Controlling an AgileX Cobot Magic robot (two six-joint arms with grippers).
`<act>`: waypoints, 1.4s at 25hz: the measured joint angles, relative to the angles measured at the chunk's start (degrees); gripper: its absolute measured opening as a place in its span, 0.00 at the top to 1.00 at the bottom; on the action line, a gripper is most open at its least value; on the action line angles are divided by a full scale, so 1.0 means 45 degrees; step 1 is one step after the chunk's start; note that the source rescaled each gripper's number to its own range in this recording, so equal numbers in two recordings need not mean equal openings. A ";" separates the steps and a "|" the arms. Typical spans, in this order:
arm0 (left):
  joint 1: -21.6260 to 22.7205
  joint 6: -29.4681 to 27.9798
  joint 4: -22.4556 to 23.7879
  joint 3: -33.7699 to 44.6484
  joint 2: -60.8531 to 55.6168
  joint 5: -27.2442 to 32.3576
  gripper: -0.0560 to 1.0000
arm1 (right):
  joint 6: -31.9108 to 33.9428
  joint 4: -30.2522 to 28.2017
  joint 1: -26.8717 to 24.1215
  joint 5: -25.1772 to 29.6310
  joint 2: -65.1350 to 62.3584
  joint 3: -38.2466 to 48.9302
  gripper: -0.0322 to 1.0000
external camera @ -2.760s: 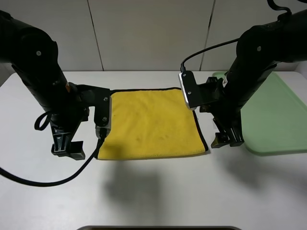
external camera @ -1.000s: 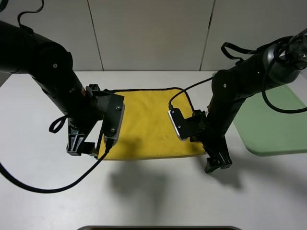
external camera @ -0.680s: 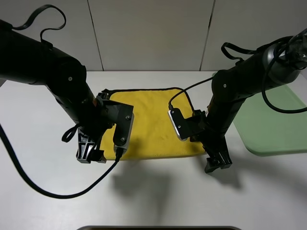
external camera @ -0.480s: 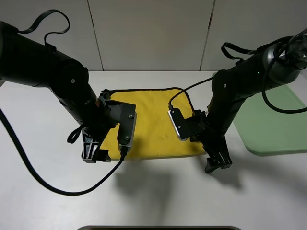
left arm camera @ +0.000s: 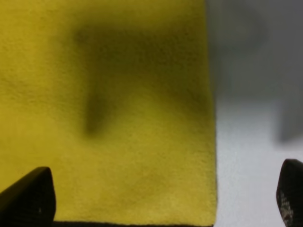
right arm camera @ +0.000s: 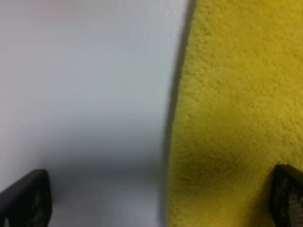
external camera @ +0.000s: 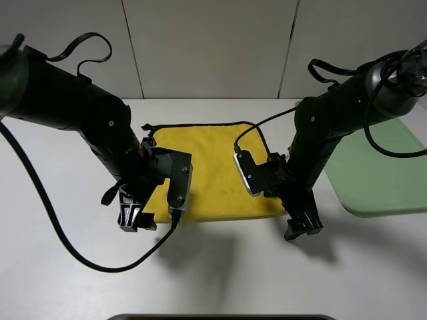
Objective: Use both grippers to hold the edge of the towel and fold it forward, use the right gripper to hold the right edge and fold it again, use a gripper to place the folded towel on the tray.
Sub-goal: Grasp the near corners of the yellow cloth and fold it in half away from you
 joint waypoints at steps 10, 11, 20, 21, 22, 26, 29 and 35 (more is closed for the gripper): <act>0.0000 0.0000 -0.0202 0.0000 0.0113 -0.0519 0.08 | -0.0137 0.0039 0.0000 0.0000 0.0015 0.0000 0.00; 0.0000 0.0000 -0.0268 0.0000 0.0113 -0.0611 0.08 | -0.0147 0.0039 0.0000 0.0000 0.0015 0.0000 0.00; 0.0000 0.0000 -0.0385 0.0000 0.0883 -0.0704 0.10 | -0.0186 0.0072 0.0000 -0.0009 0.0015 -0.0011 0.00; 0.0000 0.0000 -0.0426 0.0000 0.0981 -0.0617 0.10 | -0.0186 0.0101 0.0000 -0.0009 0.0015 -0.0011 0.00; 0.0000 0.0000 -0.0452 0.0000 0.1012 -0.0604 0.10 | -0.0186 0.0120 0.0000 -0.0009 0.0015 -0.0011 0.00; 0.0000 0.0000 -0.0569 -0.0011 0.1156 -0.0616 0.11 | -0.0186 0.0161 0.0000 -0.0052 0.0015 -0.0011 0.00; 0.0000 0.0000 -0.0639 -0.0011 0.1325 -0.0567 0.11 | -0.0186 0.0185 0.0000 -0.0052 0.0015 -0.0011 0.00; 0.0000 0.0000 -0.0669 -0.0155 0.1534 -0.0304 0.13 | -0.0186 0.0355 0.0000 -0.0109 0.0018 -0.0011 0.00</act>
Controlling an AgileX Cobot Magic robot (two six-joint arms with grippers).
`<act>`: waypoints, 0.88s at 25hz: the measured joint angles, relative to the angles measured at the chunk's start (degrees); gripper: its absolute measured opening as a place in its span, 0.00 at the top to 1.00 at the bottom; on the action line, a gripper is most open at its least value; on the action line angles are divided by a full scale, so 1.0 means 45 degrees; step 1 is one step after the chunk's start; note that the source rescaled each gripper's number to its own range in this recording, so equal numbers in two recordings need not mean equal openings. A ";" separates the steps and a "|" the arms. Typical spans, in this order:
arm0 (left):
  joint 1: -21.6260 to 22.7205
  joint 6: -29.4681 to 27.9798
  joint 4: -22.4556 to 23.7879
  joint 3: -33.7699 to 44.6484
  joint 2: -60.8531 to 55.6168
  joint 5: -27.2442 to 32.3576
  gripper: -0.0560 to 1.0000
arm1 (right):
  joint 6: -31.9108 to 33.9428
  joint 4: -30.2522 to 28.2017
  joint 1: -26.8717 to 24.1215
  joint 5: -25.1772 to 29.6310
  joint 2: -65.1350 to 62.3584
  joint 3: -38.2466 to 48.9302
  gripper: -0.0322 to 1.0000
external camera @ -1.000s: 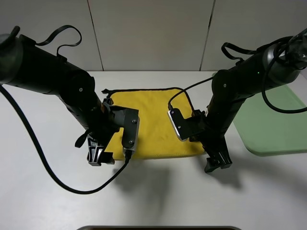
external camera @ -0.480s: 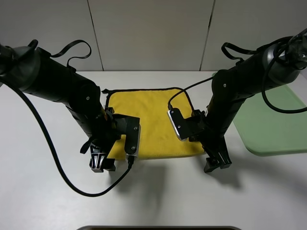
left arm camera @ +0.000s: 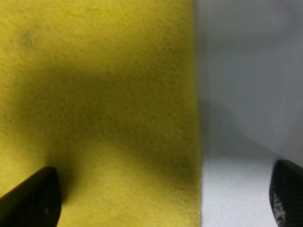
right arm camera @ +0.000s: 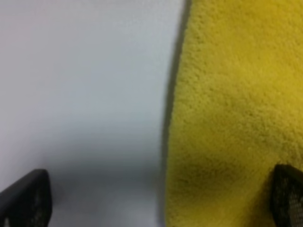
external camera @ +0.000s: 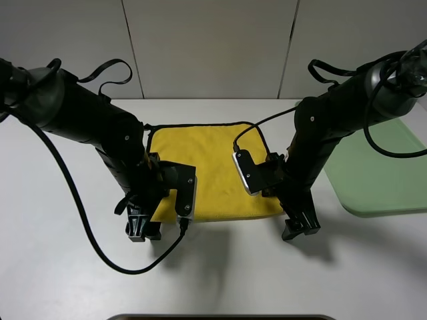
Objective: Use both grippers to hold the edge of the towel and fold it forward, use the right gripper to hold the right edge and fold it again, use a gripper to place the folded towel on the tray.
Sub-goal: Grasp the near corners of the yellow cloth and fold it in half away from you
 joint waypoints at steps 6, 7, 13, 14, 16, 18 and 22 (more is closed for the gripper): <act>0.0000 0.0000 -0.0172 -0.0017 0.0061 0.0282 0.26 | 0.0000 0.0133 0.0000 -0.0037 0.0011 0.0000 0.00; 0.0000 0.0000 -0.0236 -0.0017 0.0066 0.0341 0.29 | 0.0000 0.0146 0.0000 -0.0048 0.0011 0.0000 0.00; -0.0015 0.0000 -0.0276 -0.0017 0.0075 0.0258 0.54 | 0.0000 0.0185 0.0000 -0.0156 0.0014 0.0000 0.00; -0.0015 0.0000 -0.0276 -0.0017 0.0075 0.0223 0.57 | 0.0000 0.0197 0.0000 -0.0156 0.0014 0.0000 0.00; -0.0015 0.0000 -0.0253 -0.0017 0.0075 0.0170 0.61 | 0.0000 0.0197 0.0000 -0.0156 0.0014 0.0000 0.00; -0.0015 0.0000 -0.0229 -0.0017 0.0091 0.0094 0.66 | 0.0000 0.0197 0.0000 -0.0166 0.0024 0.0000 0.00; -0.0015 0.0000 -0.0078 -0.0017 0.0091 -0.0038 0.77 | 0.0000 0.0197 0.0000 -0.0183 0.0024 0.0000 0.05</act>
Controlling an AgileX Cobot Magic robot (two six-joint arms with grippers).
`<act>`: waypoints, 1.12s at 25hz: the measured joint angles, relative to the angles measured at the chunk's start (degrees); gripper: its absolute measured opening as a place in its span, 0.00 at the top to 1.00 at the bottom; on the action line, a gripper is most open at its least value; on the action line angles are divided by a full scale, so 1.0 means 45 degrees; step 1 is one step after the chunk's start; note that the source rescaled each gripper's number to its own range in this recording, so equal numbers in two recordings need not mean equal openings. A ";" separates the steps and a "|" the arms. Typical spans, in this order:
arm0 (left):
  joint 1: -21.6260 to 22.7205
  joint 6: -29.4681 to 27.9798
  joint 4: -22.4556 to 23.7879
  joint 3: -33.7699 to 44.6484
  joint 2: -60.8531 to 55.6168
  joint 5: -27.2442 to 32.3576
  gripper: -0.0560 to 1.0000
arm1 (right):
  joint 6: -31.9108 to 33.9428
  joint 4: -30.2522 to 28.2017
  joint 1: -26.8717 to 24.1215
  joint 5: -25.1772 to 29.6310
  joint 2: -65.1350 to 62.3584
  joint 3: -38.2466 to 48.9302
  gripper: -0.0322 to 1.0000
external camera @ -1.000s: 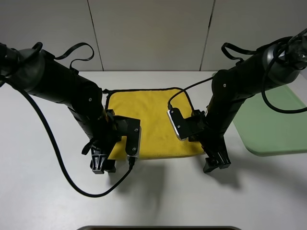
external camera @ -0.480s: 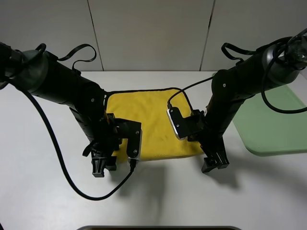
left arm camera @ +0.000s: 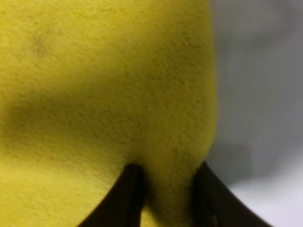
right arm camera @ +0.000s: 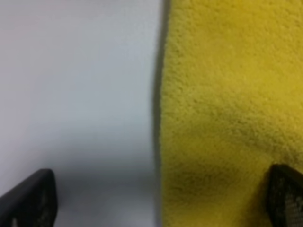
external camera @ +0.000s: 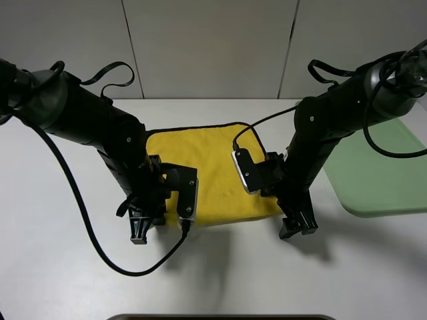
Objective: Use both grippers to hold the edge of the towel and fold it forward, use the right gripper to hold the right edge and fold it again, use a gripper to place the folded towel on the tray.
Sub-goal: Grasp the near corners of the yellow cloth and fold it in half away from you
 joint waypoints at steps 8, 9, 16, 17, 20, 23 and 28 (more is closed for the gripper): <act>0.0000 0.0000 0.0000 0.0000 0.0030 -0.0101 0.94 | 0.0000 0.0121 0.0000 -0.0039 0.0000 0.0000 0.10; 0.0000 0.0000 0.0070 0.0000 0.0030 -0.0101 0.94 | 0.0000 0.0149 0.0000 -0.0044 0.0000 0.0000 0.12; 0.0000 0.0000 0.0078 0.0000 0.0030 -0.0101 0.94 | -0.0004 0.0281 0.0000 -0.0201 0.0012 0.0000 0.52; 0.0000 0.0000 0.0078 0.0000 0.0030 -0.0101 0.94 | -0.0004 0.0281 0.0000 -0.0242 0.0013 0.0000 0.58; 0.0000 0.0000 0.0078 0.0000 0.0030 -0.0101 0.94 | -0.0014 0.0328 0.0000 -0.0264 0.0022 -0.0012 0.72; 0.0000 0.0000 0.0078 0.0000 0.0030 -0.0169 0.94 | -0.0014 0.0366 0.0000 -0.0275 0.0022 -0.0012 0.90; 0.0000 0.0000 0.0084 0.0000 0.0030 -0.0193 0.94 | -0.0014 0.0421 0.0000 -0.0019 0.0022 -0.0012 0.97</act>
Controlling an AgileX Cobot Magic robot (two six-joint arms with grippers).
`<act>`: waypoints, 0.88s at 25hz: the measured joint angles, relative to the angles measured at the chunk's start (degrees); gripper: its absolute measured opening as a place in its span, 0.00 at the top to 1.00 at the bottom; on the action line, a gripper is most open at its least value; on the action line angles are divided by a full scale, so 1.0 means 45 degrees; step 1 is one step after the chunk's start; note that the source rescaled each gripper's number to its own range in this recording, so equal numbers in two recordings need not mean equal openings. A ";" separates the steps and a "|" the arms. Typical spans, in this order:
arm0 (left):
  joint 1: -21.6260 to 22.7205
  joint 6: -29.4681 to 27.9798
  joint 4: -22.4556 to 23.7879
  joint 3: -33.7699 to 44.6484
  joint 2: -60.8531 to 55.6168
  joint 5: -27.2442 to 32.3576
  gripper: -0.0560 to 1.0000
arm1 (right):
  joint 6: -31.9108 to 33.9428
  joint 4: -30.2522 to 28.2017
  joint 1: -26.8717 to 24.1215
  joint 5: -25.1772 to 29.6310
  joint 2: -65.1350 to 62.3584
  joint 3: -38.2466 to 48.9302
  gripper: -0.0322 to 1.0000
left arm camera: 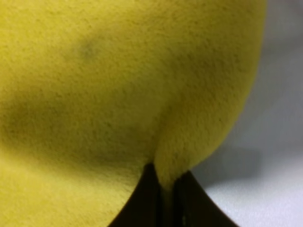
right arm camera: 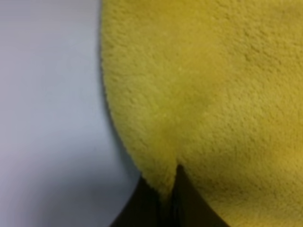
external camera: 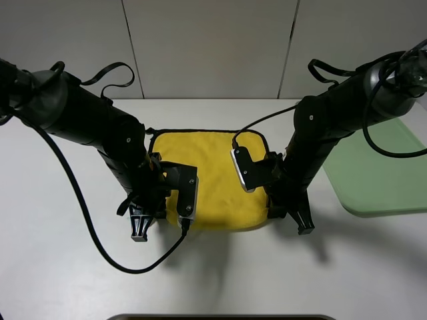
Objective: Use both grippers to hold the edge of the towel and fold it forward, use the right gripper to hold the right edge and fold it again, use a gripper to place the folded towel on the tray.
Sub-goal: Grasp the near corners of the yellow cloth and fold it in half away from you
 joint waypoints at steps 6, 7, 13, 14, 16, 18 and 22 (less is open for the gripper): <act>0.0000 0.0000 0.0000 0.0000 0.0000 0.0027 0.94 | 0.0000 0.0014 0.0000 0.0206 -0.0098 0.0000 0.97; 0.0000 0.0000 0.0000 0.0000 -0.0028 0.0040 0.94 | 0.0000 0.0014 0.0000 0.0321 -0.0156 0.0000 0.97; 0.0000 0.0000 0.0000 0.0122 -0.0458 0.0173 0.94 | 0.0397 0.0014 0.0000 0.0851 -0.0875 0.0012 0.97; 0.0000 0.0000 0.0000 0.0122 -0.0458 0.0173 0.94 | 0.0516 0.0014 0.0000 0.0965 -0.1008 0.0012 0.97; 0.0000 0.0000 0.0000 0.0159 -0.0757 0.0281 0.94 | 0.0604 0.0014 0.0000 0.1134 -0.1263 0.0012 0.97; 0.0000 0.0000 0.0000 0.0159 -0.1082 0.0317 0.94 | 0.0653 0.0013 0.0000 0.1223 -0.1548 0.0012 0.97; 0.0000 0.0000 0.0000 0.0170 -0.1654 0.0460 0.94 | 0.0778 0.0581 0.0000 0.1481 -0.2282 0.0012 0.97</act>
